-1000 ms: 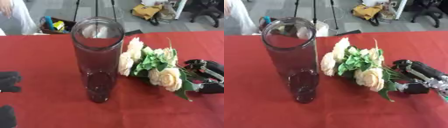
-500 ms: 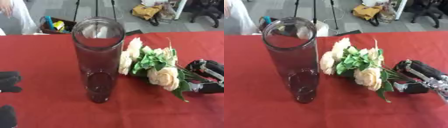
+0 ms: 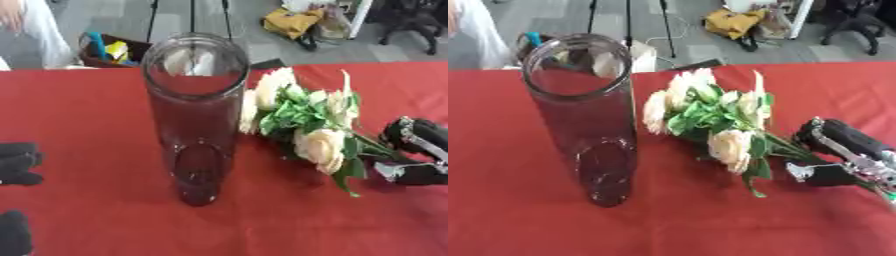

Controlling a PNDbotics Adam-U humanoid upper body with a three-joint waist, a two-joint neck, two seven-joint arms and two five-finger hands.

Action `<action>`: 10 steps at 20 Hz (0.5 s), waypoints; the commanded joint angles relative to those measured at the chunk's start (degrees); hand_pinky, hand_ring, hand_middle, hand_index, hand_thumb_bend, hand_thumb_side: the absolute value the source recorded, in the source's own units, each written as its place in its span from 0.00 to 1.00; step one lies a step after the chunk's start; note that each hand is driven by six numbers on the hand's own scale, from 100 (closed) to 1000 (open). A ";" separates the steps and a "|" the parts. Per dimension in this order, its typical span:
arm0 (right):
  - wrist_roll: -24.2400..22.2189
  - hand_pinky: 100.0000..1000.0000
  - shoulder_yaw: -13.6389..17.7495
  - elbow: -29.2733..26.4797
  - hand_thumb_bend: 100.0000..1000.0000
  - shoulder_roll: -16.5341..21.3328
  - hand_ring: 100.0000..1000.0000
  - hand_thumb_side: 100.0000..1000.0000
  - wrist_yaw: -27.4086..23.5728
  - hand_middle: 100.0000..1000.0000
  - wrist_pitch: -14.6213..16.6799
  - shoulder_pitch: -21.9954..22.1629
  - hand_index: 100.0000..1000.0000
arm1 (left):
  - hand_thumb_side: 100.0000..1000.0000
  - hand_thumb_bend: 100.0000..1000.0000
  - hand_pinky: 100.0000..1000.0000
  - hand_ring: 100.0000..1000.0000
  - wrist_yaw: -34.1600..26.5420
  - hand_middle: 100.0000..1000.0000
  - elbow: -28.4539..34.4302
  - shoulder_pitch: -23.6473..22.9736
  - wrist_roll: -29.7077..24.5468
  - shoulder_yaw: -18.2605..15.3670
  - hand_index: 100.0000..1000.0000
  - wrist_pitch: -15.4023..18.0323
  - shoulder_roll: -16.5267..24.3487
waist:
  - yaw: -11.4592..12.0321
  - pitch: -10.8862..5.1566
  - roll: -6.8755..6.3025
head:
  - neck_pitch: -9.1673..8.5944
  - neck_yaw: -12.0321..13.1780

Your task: Arrange flowers into the vase.

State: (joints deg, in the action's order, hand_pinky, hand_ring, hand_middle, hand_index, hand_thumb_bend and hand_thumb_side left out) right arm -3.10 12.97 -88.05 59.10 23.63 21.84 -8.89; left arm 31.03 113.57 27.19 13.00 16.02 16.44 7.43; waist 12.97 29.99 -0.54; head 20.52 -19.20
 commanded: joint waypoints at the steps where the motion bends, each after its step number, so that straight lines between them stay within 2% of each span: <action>1: 1.47 0.28 0.45 -0.09 0.00 1.26 0.45 0.45 0.03 0.00 -0.28 -0.29 0.26 | 0.70 0.00 0.54 0.67 0.10 0.69 1.02 0.40 -0.24 0.53 0.75 0.04 -0.07 | -0.14 -1.20 0.22 | -0.88 -0.09; 8: 3.80 0.23 0.19 -0.14 0.00 1.07 0.40 0.43 -0.11 0.00 -0.17 -0.22 0.12 | 0.70 0.00 0.54 0.67 0.20 0.69 1.02 0.40 -0.44 0.56 0.75 -0.07 -0.09 | -0.10 -1.20 0.27 | -0.96 -0.08; 10: 4.13 0.22 0.18 -0.15 0.00 0.98 0.40 0.43 0.27 0.00 -0.03 -0.17 0.11 | 0.71 0.00 0.54 0.66 0.26 0.69 1.02 0.35 -0.57 0.54 0.75 -0.16 -0.09 | -0.12 -1.17 0.29 | -0.96 -0.06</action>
State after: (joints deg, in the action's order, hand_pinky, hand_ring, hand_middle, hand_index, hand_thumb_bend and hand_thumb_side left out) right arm 0.55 12.64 -88.03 58.73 23.64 21.73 -8.84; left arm 31.13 113.57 27.19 12.67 16.03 16.22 7.43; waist 12.97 30.01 -0.54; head 20.49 -19.20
